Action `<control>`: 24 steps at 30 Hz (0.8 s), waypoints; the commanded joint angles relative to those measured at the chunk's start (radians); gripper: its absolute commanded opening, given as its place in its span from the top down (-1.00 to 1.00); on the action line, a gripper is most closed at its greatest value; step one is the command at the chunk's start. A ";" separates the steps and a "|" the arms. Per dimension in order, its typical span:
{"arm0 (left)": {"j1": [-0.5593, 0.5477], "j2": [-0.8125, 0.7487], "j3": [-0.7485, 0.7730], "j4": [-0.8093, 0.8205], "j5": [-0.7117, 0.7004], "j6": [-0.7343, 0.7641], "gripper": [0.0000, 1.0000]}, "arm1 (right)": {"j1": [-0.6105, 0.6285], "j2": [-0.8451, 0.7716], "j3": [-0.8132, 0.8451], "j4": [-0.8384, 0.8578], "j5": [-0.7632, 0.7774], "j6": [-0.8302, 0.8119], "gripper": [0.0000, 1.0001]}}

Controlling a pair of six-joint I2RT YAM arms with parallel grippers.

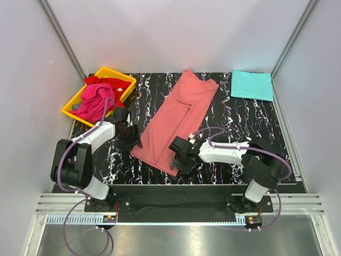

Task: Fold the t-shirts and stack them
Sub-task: Fold the tshirt

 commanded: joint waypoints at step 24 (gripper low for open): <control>-0.358 -0.323 -0.253 0.104 0.106 -0.236 -0.35 | 0.042 -0.485 -0.266 -0.428 0.086 -0.013 1.00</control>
